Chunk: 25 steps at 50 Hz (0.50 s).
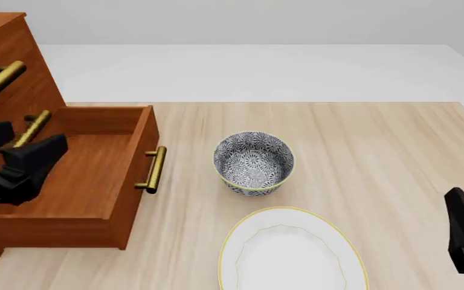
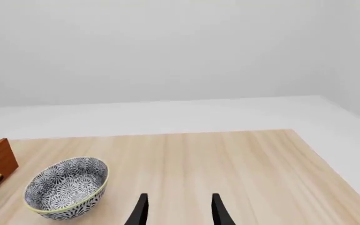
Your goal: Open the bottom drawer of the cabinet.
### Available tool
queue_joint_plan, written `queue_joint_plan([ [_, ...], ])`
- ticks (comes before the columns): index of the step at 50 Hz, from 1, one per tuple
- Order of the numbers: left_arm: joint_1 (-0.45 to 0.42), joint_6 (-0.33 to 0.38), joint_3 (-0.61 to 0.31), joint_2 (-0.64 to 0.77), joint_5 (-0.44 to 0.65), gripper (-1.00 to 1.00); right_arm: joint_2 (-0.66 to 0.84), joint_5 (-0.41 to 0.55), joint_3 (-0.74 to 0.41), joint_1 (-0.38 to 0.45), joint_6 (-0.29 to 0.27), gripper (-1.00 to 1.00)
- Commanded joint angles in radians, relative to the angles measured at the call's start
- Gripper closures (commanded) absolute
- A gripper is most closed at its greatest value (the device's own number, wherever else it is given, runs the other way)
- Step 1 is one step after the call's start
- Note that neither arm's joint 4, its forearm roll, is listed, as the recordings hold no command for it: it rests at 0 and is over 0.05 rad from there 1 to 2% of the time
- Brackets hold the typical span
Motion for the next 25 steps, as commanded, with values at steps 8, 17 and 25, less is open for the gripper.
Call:
queue_joint_plan([
  [8,-0.018,0.032,0.059,-0.273,0.068,-1.00,0.000,0.048,-0.111,0.031,-0.022,-1.00],
  [17,0.000,0.015,0.057,-0.377,0.115,-1.00,0.000,0.091,-0.189,0.050,-0.029,-1.00],
  [25,0.000,0.009,0.040,-0.451,0.153,-1.00,0.000,0.141,-0.272,0.060,-0.030,-1.00],
])
